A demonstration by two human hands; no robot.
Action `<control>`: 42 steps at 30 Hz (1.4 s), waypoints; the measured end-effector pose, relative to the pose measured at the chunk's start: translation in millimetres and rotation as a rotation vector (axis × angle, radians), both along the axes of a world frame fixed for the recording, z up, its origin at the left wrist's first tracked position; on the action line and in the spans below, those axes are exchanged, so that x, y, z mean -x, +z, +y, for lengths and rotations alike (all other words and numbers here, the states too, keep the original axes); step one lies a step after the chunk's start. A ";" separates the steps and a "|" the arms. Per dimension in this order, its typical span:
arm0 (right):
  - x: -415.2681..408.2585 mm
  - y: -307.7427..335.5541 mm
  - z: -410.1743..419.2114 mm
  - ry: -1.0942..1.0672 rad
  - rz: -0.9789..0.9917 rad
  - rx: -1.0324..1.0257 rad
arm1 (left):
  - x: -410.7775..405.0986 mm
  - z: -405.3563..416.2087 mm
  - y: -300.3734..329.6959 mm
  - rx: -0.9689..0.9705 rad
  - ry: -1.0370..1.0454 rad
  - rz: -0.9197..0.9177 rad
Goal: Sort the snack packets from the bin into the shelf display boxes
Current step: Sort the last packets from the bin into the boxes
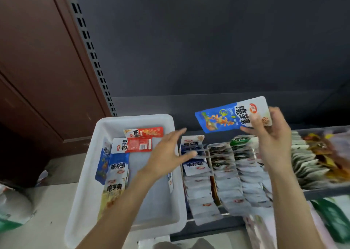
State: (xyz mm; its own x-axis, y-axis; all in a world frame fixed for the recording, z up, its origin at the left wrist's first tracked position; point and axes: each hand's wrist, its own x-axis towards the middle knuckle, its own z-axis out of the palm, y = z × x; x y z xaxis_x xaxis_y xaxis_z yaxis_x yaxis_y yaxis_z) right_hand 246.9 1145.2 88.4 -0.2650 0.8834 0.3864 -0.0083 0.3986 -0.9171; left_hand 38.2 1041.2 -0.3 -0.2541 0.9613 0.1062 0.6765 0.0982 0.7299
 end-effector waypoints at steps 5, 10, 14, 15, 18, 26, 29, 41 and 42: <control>11.6 -14.6 21.5 0.057 -0.186 -0.142 | -13.3 -7.6 -24.8 -0.094 -0.084 0.198; 41.0 -40.9 33.3 0.217 -0.584 -0.381 | -21.6 -8.6 -29.6 -0.166 -0.054 0.252; 67.0 -51.0 33.5 0.367 -0.804 -0.429 | -21.7 -6.7 -28.5 -0.235 -0.045 0.321; 73.4 -54.5 33.3 0.399 -0.885 -0.429 | -20.6 -6.8 -28.6 -0.249 -0.040 0.325; 86.4 -66.8 30.0 0.391 -1.094 -0.392 | -16.9 -8.1 -29.6 -0.269 -0.032 0.330; 95.6 -73.0 20.8 0.285 -1.189 -0.412 | 3.9 -35.2 -27.3 -0.308 0.227 0.287; 102.3 -57.9 -12.7 0.319 -0.810 -0.410 | 27.4 -67.7 -36.1 -0.321 0.460 0.209; 229.3 -168.7 -104.0 0.716 -1.097 -0.285 | 74.1 -121.1 -97.9 0.725 0.457 0.189; 234.2 -174.0 -103.4 0.788 -1.149 -0.385 | 74.1 -124.0 -99.7 0.741 0.413 0.237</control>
